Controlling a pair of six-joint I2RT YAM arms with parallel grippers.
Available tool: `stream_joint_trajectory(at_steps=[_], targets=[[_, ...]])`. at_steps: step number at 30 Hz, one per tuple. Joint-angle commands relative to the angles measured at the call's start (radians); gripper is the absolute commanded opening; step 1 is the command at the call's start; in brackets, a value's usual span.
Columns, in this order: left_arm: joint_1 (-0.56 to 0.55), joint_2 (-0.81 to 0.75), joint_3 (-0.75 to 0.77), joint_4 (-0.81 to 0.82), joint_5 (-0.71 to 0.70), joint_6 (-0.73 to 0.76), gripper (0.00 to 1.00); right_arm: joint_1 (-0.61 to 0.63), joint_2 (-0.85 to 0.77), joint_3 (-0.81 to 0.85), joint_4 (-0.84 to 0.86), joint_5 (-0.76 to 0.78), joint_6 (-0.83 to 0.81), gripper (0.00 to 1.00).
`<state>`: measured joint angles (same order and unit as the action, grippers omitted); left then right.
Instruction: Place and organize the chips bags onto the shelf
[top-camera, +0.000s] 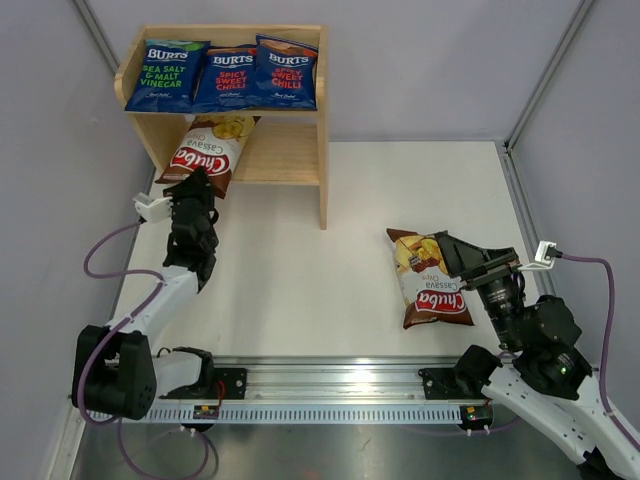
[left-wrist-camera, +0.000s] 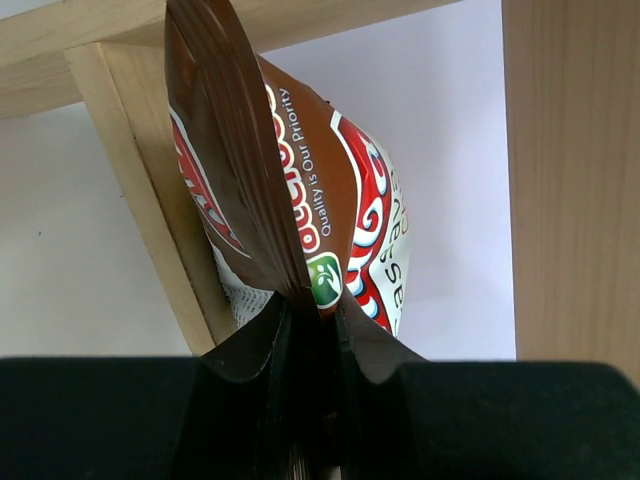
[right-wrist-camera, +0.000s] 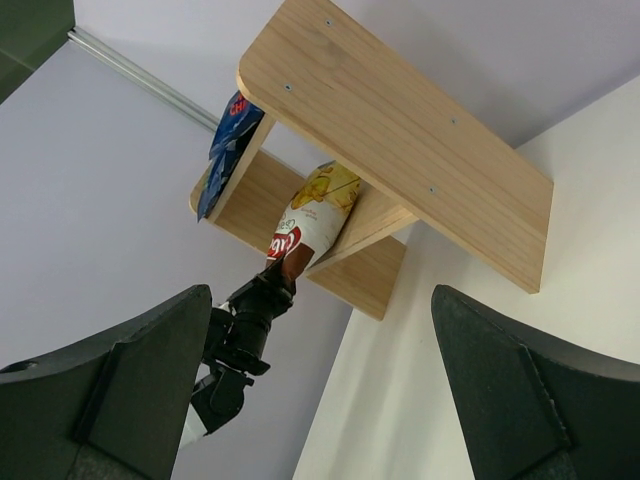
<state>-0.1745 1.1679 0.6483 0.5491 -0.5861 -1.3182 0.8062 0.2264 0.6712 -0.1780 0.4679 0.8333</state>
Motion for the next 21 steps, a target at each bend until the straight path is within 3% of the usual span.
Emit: stream_joint_trajectory(at_steps=[1,14,21], targets=[[0.007,0.041,0.048,0.072,-0.083,-0.036,0.00,0.007,-0.013,-0.012,0.006,-0.003,-0.011,0.99],[0.015,0.091,0.040,0.140,-0.172,0.031,0.00,0.007,-0.019,0.010,-0.057,-0.018,-0.005,0.99],[0.018,0.118,0.045,0.147,-0.162,0.042,0.16,0.007,-0.001,0.007,-0.064,-0.017,0.007,0.99]])
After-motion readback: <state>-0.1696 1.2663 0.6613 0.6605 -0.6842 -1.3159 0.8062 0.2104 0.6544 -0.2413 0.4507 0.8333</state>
